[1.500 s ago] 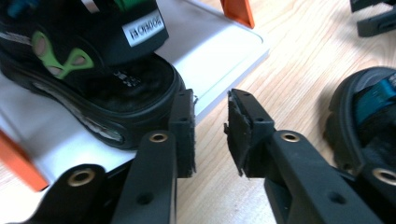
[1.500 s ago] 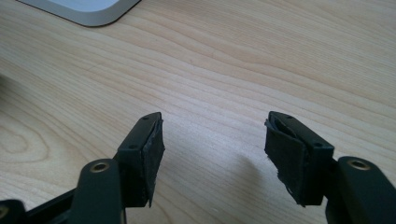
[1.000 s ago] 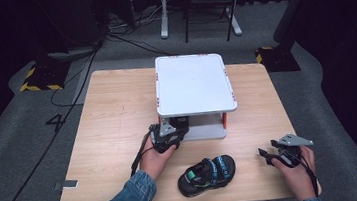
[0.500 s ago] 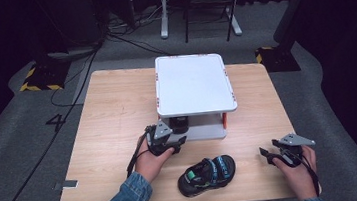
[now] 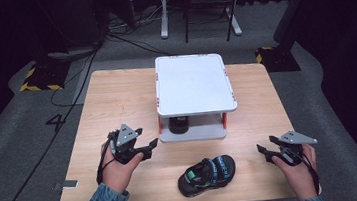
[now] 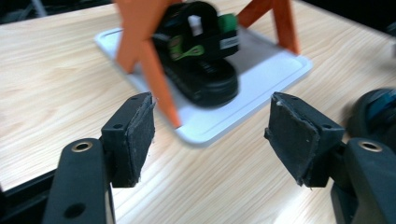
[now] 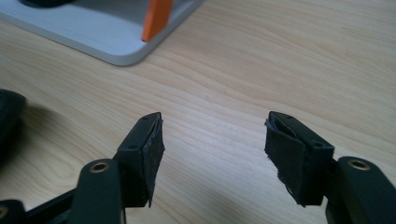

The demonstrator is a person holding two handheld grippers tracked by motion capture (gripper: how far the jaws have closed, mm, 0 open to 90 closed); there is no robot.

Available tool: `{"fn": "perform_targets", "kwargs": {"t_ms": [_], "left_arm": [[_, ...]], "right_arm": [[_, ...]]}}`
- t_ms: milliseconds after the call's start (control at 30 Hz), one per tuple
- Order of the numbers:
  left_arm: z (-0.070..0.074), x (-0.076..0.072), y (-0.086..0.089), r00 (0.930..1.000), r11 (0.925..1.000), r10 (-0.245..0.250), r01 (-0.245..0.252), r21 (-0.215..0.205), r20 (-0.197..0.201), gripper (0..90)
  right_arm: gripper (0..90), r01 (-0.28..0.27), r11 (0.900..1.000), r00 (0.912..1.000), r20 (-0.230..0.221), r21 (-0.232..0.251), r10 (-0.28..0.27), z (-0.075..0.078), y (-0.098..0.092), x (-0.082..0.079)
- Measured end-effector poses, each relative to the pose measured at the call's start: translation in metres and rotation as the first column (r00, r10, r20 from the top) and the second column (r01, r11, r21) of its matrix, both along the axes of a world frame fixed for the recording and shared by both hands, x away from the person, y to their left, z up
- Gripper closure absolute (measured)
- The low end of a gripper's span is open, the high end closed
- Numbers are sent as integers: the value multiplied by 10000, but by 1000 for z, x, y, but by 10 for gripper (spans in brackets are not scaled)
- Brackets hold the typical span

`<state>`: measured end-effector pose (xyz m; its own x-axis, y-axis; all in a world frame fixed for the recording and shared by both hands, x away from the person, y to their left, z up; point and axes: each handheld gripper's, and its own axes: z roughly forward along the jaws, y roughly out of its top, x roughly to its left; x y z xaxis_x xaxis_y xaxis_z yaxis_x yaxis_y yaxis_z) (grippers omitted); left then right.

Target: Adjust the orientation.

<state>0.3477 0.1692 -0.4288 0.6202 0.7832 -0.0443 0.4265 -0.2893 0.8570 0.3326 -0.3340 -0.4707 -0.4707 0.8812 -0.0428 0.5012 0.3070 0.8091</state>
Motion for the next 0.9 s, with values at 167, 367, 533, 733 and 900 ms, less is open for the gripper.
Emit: {"fn": "perform_targets", "kwargs": {"t_ms": [167, 367, 533, 733, 900], "left_arm": [[5, -3, 19, 9991, 9985, 431, -430, 342, -2, 283], [3, -10, 49, 9930, 9946, 913, -873, 554, -748, 236], [-5, -11, 64, 9868, 9883, 1375, -1309, 779, -855, 234], [-18, -12, 74, 9795, 9835, 1637, -1526, 975, -1175, 236], [-21, -14, 78, 9761, 9813, 1784, -1672, 955, -1239, 237]], "right_arm": [[384, -720, 9967, 9973, 194, 379, 713, 14, 20, -2], [384, -1752, 9832, 9841, 374, 509, 1734, 28, 52, -1], [375, -2516, 9656, 9678, 181, 652, 2509, 33, 76, -1], [333, -3330, 9371, 9412, -239, 1048, 3371, 40, 103, -10], [312, -3914, 9114, 9175, -216, 1268, 3971, 48, 126, -25]]}}
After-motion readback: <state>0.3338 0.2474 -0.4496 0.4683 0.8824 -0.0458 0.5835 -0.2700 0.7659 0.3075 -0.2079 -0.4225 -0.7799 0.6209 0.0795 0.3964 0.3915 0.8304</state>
